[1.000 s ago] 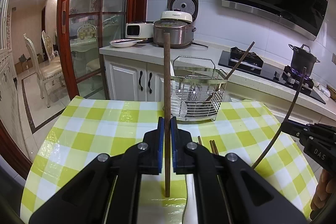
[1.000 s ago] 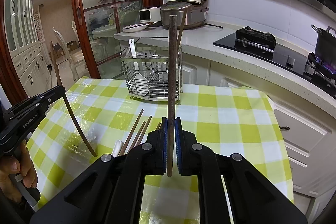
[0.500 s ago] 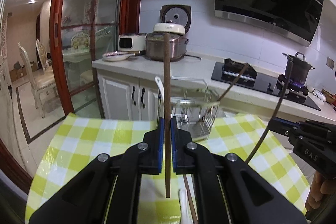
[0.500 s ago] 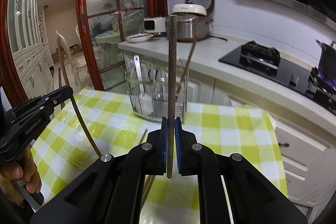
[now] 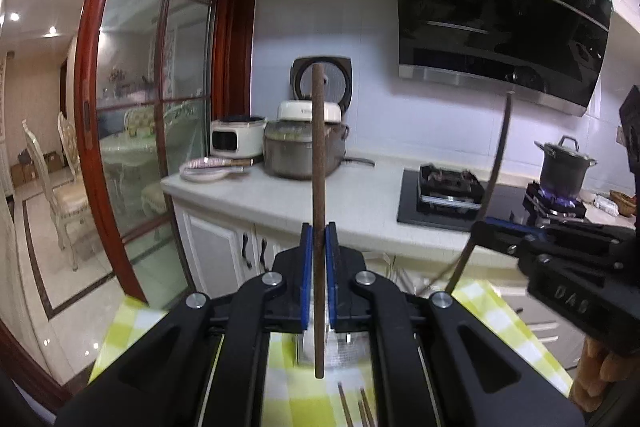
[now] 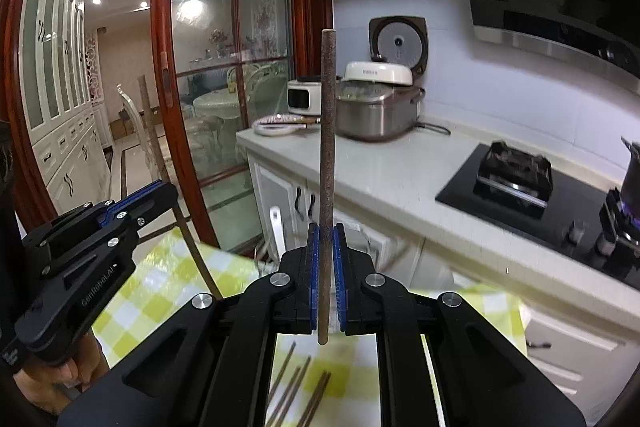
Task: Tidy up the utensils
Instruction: 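Lift and carry both chopsticks with both tools over the wire rack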
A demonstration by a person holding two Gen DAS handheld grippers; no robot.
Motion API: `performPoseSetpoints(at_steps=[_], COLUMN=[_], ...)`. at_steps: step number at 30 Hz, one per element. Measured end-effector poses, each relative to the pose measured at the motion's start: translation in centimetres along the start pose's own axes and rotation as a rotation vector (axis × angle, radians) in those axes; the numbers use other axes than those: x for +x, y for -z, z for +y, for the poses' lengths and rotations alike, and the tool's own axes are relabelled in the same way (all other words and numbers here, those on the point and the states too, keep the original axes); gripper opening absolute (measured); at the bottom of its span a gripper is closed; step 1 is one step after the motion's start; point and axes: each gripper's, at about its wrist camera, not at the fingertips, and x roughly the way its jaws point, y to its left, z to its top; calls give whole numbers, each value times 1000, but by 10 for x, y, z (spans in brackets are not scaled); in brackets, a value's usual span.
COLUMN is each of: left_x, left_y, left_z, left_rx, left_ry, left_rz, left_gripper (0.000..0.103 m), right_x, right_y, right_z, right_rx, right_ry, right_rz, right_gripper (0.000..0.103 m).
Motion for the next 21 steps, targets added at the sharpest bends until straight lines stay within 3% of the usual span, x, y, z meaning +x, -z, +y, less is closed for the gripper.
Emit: performPoseSetpoints(at_steps=[10, 15, 21], left_x=[48, 79, 120], left_y=[-40, -27, 8], left_z=[1, 5, 15], left_rx=[-20, -72, -140], left_ry=[18, 36, 63], left_rz=[-63, -26, 75], left_gripper=[6, 6, 6], right_x=[46, 79, 109], right_y=[-34, -22, 3], right_z=[-9, -12, -17], right_rx=[13, 15, 19], right_ry=[26, 34, 36], right_rz=[-23, 10, 67], right_gripper=[10, 10, 10])
